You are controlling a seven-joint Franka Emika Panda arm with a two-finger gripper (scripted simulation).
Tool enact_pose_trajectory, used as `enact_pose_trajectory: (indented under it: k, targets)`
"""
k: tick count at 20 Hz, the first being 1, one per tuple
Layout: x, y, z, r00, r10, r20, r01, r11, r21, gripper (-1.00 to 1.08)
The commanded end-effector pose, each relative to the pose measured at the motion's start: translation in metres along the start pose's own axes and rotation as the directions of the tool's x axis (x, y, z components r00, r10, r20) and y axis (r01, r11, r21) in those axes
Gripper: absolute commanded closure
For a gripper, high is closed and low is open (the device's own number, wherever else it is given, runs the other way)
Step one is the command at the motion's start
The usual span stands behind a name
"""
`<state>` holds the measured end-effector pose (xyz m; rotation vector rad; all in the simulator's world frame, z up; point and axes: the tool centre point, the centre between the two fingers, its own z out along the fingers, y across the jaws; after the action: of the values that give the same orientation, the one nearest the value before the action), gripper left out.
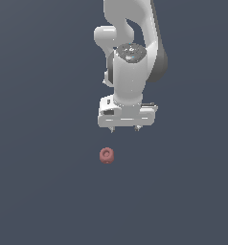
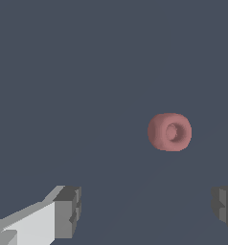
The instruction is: Pick up the object and move it to a goal position.
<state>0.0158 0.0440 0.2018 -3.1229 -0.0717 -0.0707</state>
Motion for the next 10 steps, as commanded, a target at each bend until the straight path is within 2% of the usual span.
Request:
enact_pose_trajectory:
  k: [1, 10]
  targets:
    - [0.002, 0.004, 0.005, 1.000, 0.002, 0.003, -0.002, 1.000, -0.001, -0.92]
    - [0.018, 0.035, 0.048, 1.000, 0.017, 0.020, -0.017, 1.000, -0.007, -0.92]
